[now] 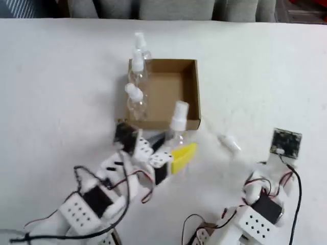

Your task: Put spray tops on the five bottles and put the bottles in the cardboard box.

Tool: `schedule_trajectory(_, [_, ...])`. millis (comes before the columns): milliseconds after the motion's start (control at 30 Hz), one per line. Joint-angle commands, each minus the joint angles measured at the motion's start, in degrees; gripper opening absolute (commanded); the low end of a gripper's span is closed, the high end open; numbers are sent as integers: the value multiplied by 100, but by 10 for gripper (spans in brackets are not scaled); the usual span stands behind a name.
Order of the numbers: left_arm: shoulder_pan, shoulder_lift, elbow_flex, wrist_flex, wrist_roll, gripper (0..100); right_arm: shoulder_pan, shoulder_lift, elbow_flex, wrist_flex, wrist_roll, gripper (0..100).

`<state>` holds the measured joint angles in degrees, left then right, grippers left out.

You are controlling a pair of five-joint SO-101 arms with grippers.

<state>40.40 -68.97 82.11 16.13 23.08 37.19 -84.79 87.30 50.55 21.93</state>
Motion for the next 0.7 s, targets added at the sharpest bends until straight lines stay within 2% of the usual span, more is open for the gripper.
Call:
schedule_trajectory(0, [462,1604,-651,-870,141,20,391,-48,114,-259,79,20])
schedule_trajectory(133, [620,3143,-1275,-1275,176,20,523,-57,176,-295,88,20])
schedule_trajectory(200, [699,3916,-1635,-1398,431,20,523,-57,185,-295,88,20])
schedule_trajectory(333, [866,5393,-2488,-1451,791,20,514,-57,202,-295,88,20])
schedule_trajectory(433, [1024,6387,-3121,-1451,791,20,514,-57,211,-295,88,20])
schedule_trajectory(567, [1218,7459,-3974,-1196,791,20,514,-57,211,-277,88,20])
schedule_trajectory(667, [1226,7960,-4765,-404,782,20,497,-57,211,-268,88,20])
